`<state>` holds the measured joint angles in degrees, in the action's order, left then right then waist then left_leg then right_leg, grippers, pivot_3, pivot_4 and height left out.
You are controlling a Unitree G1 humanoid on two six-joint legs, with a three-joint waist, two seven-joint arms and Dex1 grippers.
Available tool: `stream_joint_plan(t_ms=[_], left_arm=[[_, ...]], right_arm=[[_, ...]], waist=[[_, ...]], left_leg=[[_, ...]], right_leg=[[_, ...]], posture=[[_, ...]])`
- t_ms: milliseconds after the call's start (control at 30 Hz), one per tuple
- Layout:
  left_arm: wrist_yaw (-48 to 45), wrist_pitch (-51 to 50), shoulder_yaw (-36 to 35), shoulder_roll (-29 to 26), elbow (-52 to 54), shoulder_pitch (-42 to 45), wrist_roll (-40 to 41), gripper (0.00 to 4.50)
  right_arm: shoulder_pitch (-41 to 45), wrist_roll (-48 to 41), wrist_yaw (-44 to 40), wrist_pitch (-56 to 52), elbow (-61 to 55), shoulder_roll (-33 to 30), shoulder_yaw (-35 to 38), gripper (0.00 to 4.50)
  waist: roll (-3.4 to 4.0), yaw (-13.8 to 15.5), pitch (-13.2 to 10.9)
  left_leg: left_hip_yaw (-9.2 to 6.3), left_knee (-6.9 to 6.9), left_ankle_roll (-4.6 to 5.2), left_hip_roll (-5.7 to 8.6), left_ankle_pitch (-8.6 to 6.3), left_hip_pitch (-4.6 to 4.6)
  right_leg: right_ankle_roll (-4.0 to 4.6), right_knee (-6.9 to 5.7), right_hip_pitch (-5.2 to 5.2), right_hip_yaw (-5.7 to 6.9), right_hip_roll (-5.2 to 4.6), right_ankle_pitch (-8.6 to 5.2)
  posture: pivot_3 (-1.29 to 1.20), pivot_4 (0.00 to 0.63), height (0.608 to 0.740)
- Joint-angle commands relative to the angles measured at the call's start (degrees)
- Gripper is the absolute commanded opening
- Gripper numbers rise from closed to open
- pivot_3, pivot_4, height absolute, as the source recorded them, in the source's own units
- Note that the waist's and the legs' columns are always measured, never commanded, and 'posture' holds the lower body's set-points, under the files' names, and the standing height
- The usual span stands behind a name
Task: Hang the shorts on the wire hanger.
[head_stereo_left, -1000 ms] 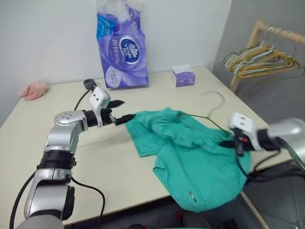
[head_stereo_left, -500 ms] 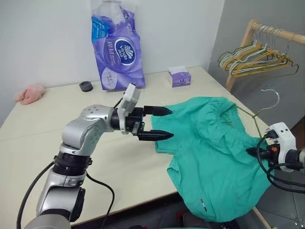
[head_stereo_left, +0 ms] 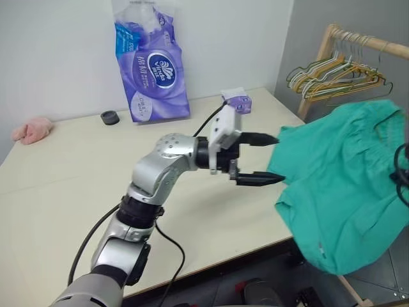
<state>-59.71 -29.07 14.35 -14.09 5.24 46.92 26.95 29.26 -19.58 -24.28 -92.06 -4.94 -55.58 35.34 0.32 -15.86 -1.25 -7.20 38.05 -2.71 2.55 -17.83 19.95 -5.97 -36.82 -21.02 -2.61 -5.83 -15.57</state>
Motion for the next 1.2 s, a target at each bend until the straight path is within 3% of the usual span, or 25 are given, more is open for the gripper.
stream_joint_plan(t_ms=[33,300,767,933,1200], left_arm=[[4.5,2.9,0.5,2.8,-2.8,3.8,-4.0,4.49],[8.8,9.4,3.6,7.8,-6.9,6.6,-10.9,4.49],[9.0,12.1,3.4,12.9,-9.1,9.8,-11.9,4.49],[8.7,13.0,3.7,13.5,-9.6,10.5,-12.1,4.49],[8.3,14.3,3.6,14.2,-11.2,11.5,-12.4,4.49]], right_arm=[[7.7,3.3,4.4,1.1,5.4,-2.6,-2.2,0.00],[20.1,6.3,6.3,8.2,23.6,-6.4,-10.8,0.00],[37.7,15.8,1.1,28.7,61.0,-11.8,-27.0,0.00],[37.9,17.8,-3.5,29.6,65.8,-12.1,-30.5,0.00],[39.2,17.6,-3.5,31.4,66.0,-11.6,-29.2,0.00]], waist=[[0.08,-0.4,0.0],[0.24,-1.7,-0.1],[0.62,-1.8,-0.7],[0.68,-1.8,-0.8],[0.71,-1.7,-0.8]], left_leg=[[0.06,-0.03,0.00,0.01,0.00,0.00],[0.18,-0.06,0.23,0.09,-0.13,0.01],[0.44,-0.09,0.33,0.13,-0.19,-0.07],[0.46,-0.08,0.33,0.14,-0.20,-0.11],[0.40,-0.08,0.32,0.27,-0.20,-0.16]], right_leg=[[0.00,0.02,0.00,-0.02,-0.01,0.00],[-0.05,0.02,-0.01,-0.10,-0.12,-0.14],[-0.24,0.07,0.02,-0.28,-0.19,-0.26],[-0.29,0.08,0.08,-0.29,-0.20,-0.29],[-0.40,0.08,0.19,-0.27,-0.32,-0.36]], posture=[[-0.39,0.004,0.740],[-0.37,0.008,0.740],[-0.35,0.022,0.740],[-0.33,0.022,0.740],[-0.34,0.011,0.740]])
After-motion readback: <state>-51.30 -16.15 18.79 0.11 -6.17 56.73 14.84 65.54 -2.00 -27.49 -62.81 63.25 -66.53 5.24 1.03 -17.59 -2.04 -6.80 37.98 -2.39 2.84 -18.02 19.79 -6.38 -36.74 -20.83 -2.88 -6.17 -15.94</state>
